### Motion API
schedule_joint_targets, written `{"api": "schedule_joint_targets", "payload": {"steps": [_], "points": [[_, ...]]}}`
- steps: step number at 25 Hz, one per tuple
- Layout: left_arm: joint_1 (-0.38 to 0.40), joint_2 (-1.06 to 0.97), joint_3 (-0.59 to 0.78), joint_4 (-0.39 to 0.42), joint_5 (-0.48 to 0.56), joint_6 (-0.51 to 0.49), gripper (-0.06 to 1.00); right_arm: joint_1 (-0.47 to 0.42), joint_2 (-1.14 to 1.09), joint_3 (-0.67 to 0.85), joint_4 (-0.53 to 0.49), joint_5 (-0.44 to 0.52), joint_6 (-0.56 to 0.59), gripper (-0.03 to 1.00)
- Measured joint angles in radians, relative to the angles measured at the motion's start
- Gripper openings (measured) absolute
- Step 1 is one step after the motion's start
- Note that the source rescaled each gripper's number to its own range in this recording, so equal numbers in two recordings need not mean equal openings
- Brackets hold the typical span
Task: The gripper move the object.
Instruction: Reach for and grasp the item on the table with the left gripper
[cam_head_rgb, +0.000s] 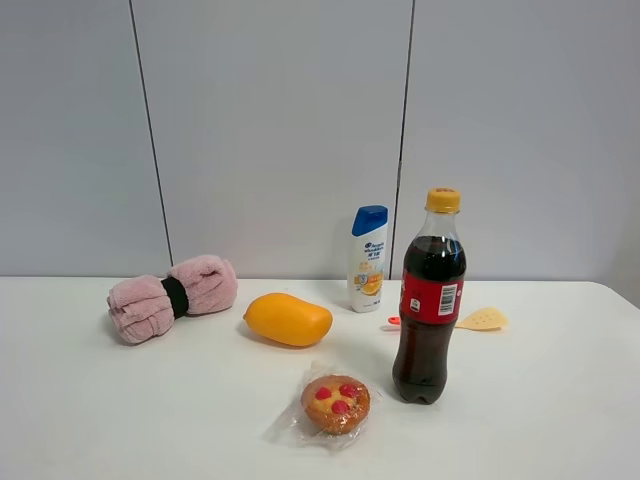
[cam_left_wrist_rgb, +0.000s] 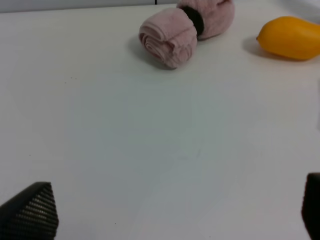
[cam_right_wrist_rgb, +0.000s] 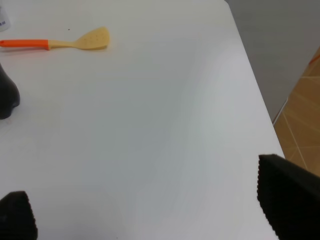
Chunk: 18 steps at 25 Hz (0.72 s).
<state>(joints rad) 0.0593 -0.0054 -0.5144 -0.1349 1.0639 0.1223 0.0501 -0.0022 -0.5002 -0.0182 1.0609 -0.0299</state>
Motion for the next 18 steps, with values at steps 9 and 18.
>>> {"api": "schedule_joint_targets", "payload": {"steps": [9, 18], "points": [[0.0, 0.0, 0.0, -0.003, 0.0, 0.0, 1.0, 0.0, 0.0, 0.0, 0.0, 0.0, 0.0, 1.0], [0.0, 0.0, 0.0, -0.003, 0.0, 0.001, 1.0, 0.0, 0.0, 0.0, 0.0, 0.0, 0.0, 1.0]]}}
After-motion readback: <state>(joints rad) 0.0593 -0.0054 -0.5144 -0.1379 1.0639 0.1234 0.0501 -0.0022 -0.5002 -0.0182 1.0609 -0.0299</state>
